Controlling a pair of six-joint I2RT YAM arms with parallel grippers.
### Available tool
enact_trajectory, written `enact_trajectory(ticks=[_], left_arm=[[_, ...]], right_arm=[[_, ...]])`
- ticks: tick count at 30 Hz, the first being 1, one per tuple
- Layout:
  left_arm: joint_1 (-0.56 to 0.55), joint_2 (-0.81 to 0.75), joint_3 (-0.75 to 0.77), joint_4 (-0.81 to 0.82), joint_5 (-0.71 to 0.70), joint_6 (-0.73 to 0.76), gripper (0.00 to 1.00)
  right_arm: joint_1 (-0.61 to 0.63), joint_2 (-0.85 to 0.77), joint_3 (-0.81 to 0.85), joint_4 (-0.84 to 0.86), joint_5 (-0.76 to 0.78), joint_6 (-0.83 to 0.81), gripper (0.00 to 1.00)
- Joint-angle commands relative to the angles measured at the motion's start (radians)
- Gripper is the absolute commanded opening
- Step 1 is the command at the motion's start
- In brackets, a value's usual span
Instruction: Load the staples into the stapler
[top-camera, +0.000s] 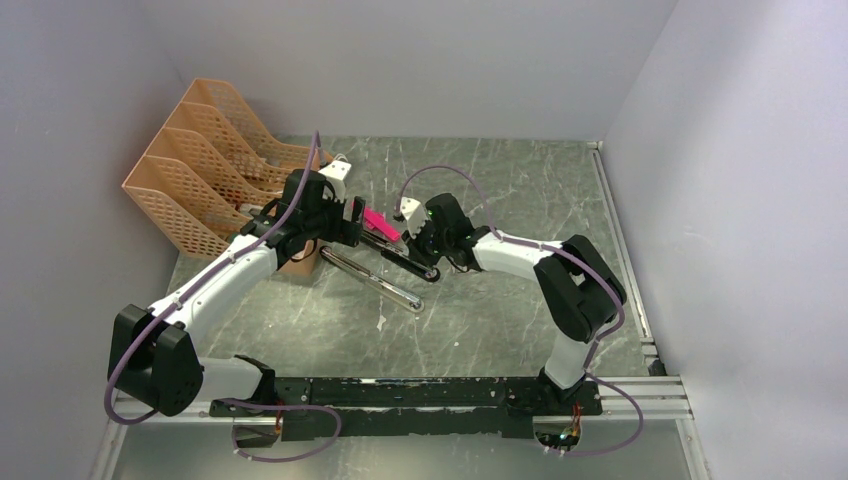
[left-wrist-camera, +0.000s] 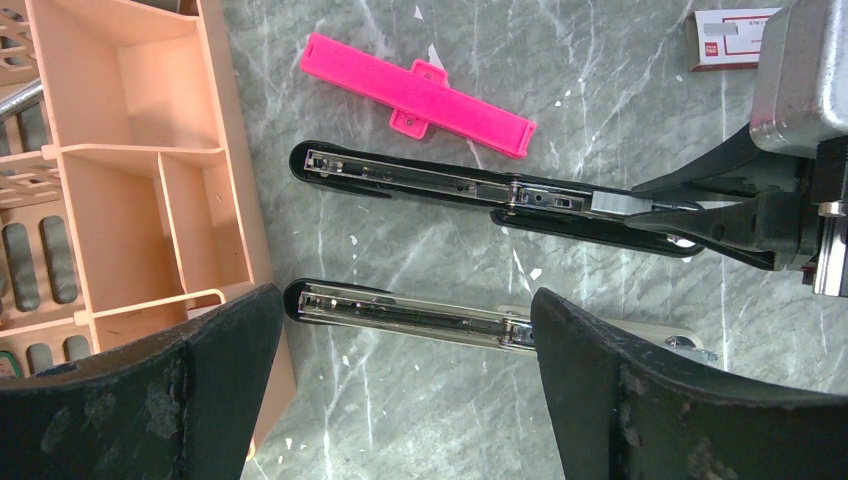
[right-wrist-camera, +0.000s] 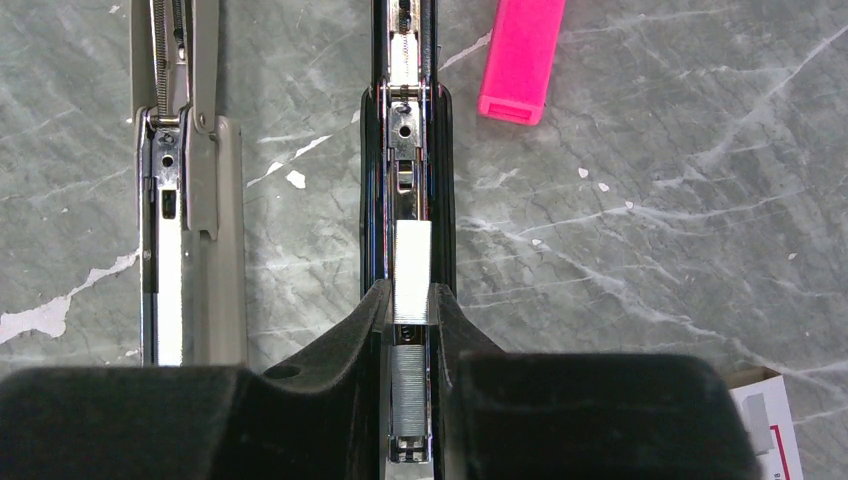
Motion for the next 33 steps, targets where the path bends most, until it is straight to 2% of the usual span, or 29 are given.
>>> enact_trajectory(ticks=[1,33], left_arm=[[-0.009,-0.015,-0.008,0.029,0.016,0.011,0.98],[-0.011,-0.015,-0.008,0.029,0.015,0.012,0.98]], right_arm=[[-0.008,0.016,-0.010,-0.146,0.009,-0.014,0.00],[-0.007,0.054,0.125,-0.347,-0.016,-0.040,0.00]])
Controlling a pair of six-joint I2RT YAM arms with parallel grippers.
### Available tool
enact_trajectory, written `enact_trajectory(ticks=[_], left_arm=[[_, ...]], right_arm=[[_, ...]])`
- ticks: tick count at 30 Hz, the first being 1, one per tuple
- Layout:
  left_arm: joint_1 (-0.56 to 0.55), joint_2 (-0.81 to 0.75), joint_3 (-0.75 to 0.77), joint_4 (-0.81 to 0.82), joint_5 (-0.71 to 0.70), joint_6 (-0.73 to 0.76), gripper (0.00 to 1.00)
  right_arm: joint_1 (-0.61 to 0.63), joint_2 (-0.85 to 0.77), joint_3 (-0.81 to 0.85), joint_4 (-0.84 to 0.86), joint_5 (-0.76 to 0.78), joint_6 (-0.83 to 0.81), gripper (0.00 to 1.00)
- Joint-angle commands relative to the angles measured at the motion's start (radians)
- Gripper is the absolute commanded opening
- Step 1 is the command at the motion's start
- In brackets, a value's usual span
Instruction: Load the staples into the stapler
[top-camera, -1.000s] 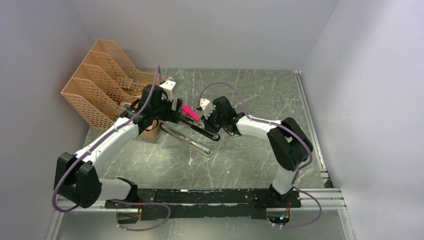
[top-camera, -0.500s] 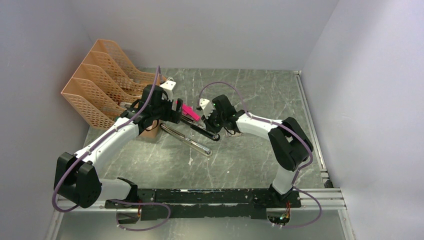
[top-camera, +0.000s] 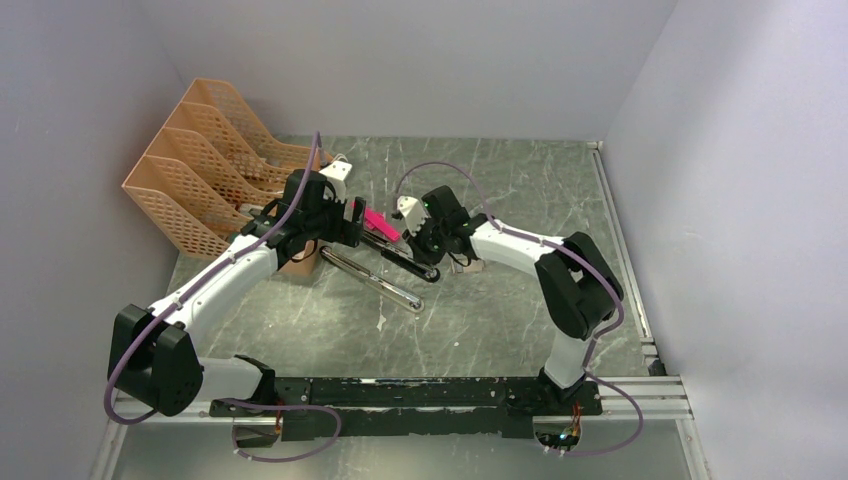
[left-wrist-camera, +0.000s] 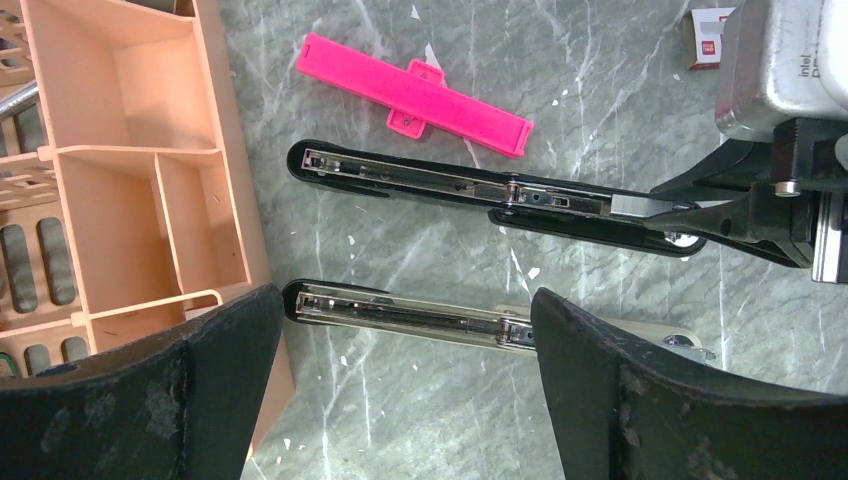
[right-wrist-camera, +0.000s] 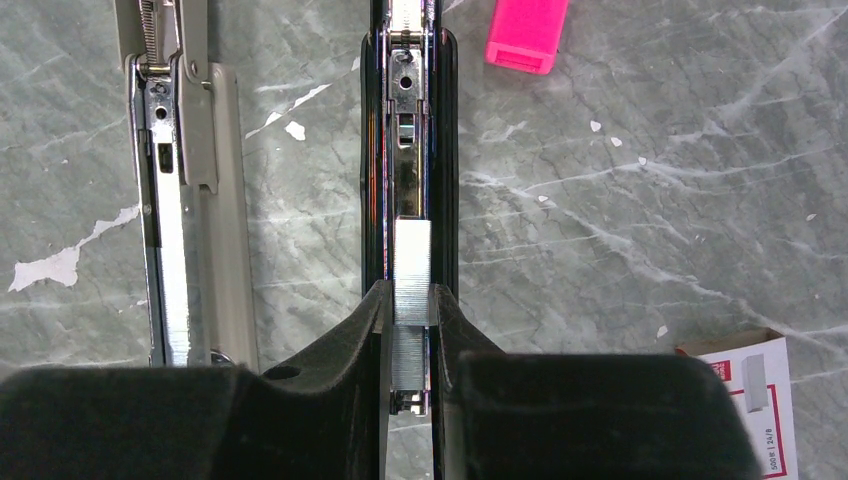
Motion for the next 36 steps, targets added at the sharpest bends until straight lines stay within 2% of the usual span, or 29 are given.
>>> enact_trajectory(ticks=[1,19,29,36], left_arm=[[-0.006,-0.015,-0.008,0.028,0.015,0.012,0.98],[-0.007,-0.018,-0.007,0.028,0.014,0.014,0.98],[-0.007,-0.016,-0.007,0.028,0.013,0.014,0.98],[-0.008,-0.018,-0.008,0.029,0.014,0.014,0.98]], right_arm=[[-0.002,0.043,0.020,-0.119,-0.017,-0.012,0.00],[-0.002,0.092,0.088,-0.147,0.007,0.002,0.00],[-0.001,-0.036,-0.006,0.010,0.026,0.021,0.00],[-0.001,-0.084,-0.040,0.060,0.019,0.019,0.00]])
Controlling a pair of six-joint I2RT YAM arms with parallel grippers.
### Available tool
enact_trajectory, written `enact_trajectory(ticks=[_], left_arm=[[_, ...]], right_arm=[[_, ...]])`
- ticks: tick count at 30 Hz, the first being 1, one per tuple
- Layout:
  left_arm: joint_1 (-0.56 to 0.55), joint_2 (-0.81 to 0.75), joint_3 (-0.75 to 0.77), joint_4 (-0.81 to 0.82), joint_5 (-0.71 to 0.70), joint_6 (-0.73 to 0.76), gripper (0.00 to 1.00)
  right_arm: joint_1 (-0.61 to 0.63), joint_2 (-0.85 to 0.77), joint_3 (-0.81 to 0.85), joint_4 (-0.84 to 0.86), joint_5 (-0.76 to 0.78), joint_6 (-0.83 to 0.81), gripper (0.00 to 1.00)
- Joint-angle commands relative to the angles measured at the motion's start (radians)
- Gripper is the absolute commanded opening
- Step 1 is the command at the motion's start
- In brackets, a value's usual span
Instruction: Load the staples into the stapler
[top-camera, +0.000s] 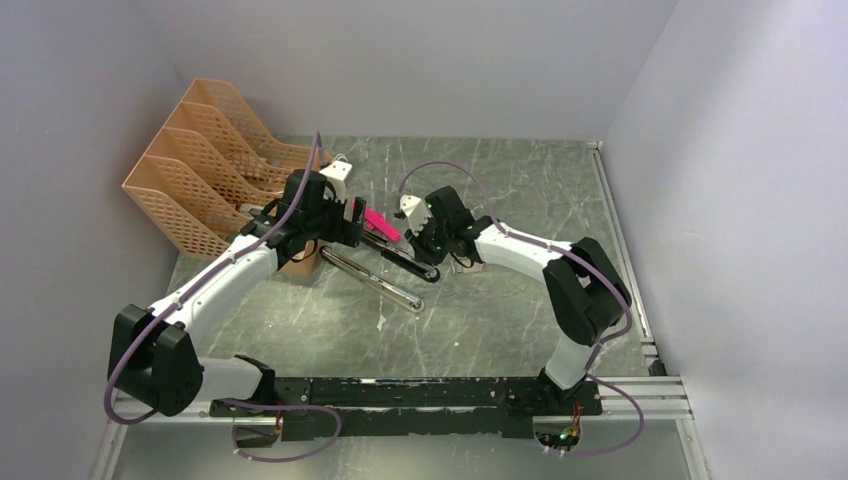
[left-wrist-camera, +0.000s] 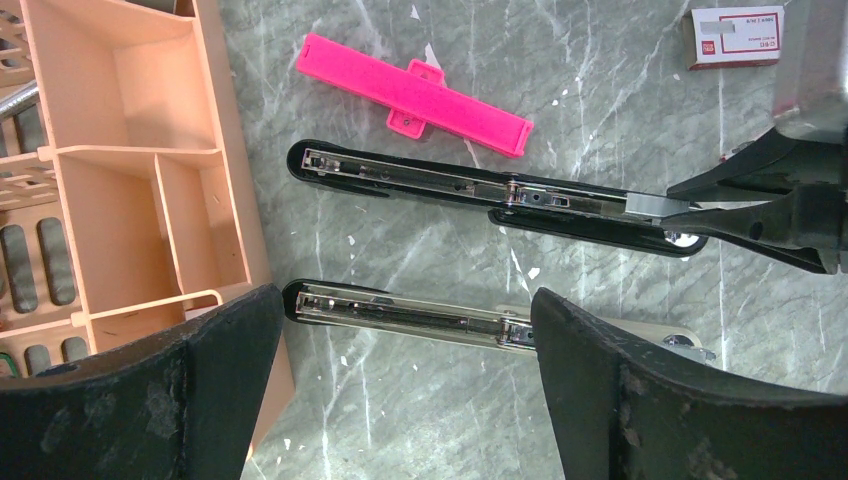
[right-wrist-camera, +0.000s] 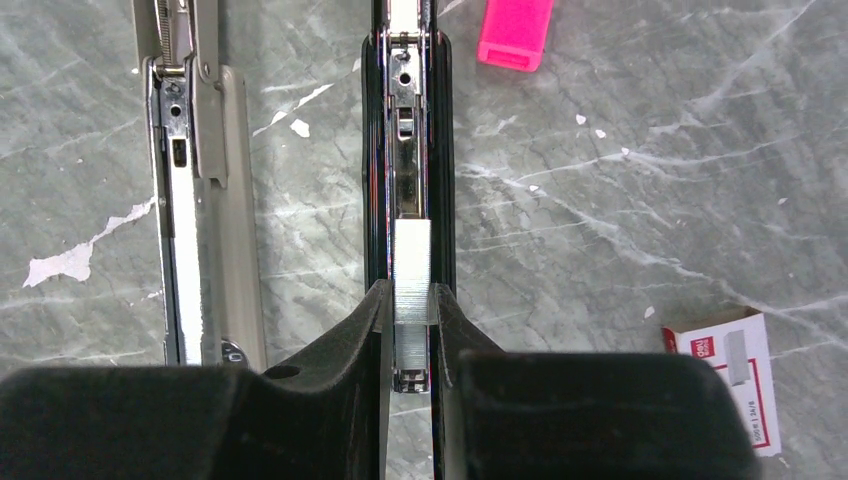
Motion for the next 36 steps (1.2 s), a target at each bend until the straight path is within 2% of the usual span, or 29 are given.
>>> enact_trajectory(ticks=[1,36], left_arm=[[-0.008,-0.018,-0.008,0.029,0.014,0.013,0.98],[-0.009,-0.021,-0.010,0.026,0.012,0.014,0.98]], right_arm=[[-0.001,-0.046,-0.021,0.057,-0.003,0.008,0.00],[0.003,0.035,0.016,0.024,-0.023,0.022,0.00]])
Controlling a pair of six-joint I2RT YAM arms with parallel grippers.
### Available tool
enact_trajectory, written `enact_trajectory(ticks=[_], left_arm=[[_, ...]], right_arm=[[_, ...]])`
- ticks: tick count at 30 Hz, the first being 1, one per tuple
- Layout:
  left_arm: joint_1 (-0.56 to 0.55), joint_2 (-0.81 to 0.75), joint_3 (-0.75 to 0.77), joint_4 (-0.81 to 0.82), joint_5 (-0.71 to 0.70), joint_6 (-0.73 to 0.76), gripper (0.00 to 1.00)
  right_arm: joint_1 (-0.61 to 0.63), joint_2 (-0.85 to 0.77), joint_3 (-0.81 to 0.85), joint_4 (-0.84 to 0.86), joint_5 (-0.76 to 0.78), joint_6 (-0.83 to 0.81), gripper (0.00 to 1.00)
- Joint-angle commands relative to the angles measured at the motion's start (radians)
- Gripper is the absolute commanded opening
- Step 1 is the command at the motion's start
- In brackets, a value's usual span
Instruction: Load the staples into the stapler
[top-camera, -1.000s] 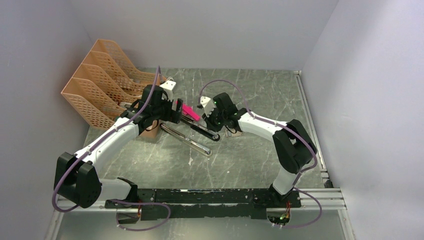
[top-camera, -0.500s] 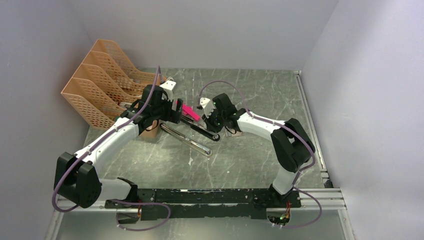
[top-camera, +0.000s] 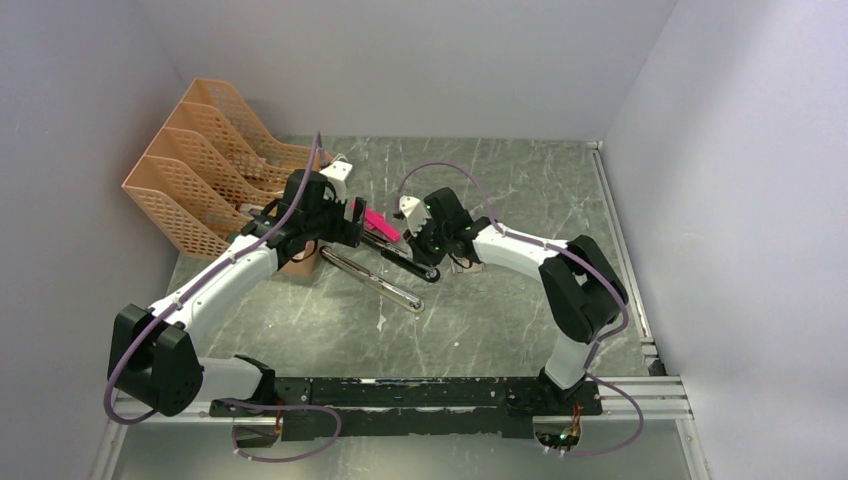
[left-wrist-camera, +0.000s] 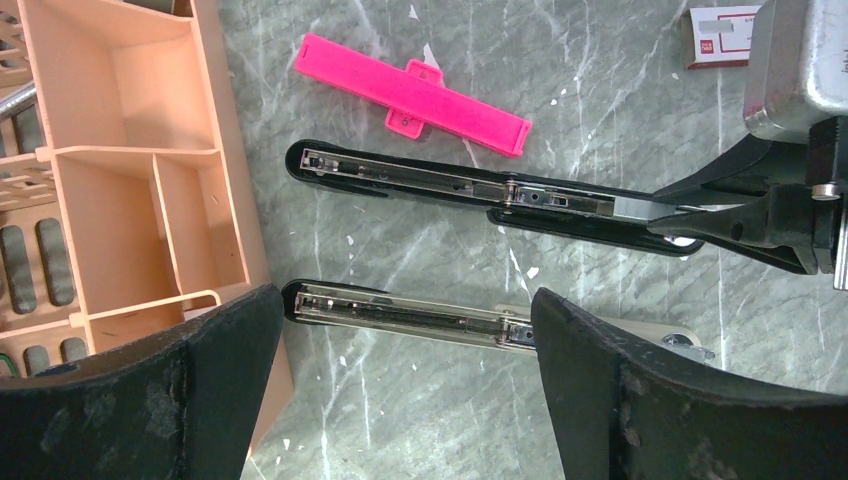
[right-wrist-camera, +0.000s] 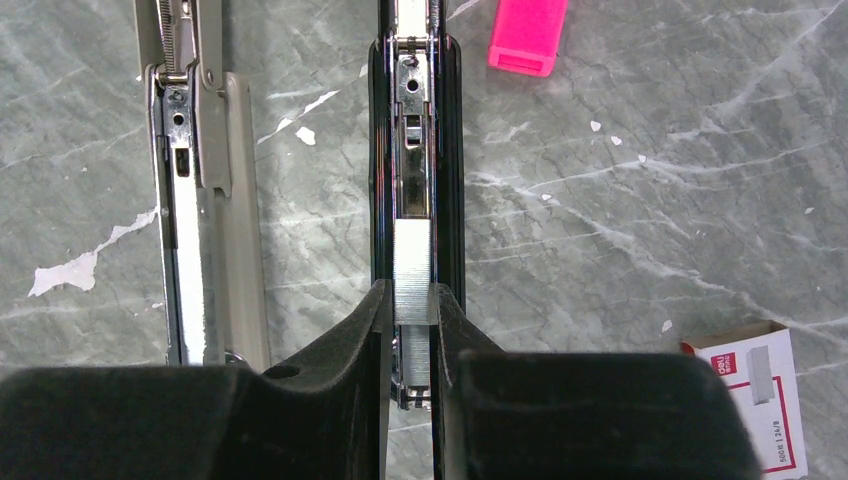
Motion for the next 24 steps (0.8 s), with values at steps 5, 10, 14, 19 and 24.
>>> enact_trajectory(ticks=[5,10,14,19,24], left_arm=[[-0.007,-0.021,-0.010,0.027,0.011,0.014,0.98],[-0.008,-0.021,-0.010,0.027,0.013,0.014,0.98],[-0.008,-0.020,-0.010,0.027,0.011,0.014,0.98],[-0.008,-0.019,-0.010,0.027,0.011,0.014,0.98],[-0.008,-0.019,-0.010,0.028,0.011,0.014,0.98]], right_arm=[[0.002,0.031,0.030,-0.013,-0.004,0.005,0.00],[0.003,0.036,0.033,-0.022,-0.003,0.006,0.00],[0.002,0.040,0.039,-0.030,-0.002,0.006,0.00],[0.002,0.047,0.047,-0.042,-0.002,0.005,0.00],[0.002,0.054,0.055,-0.057,-0.002,0.005,0.00]])
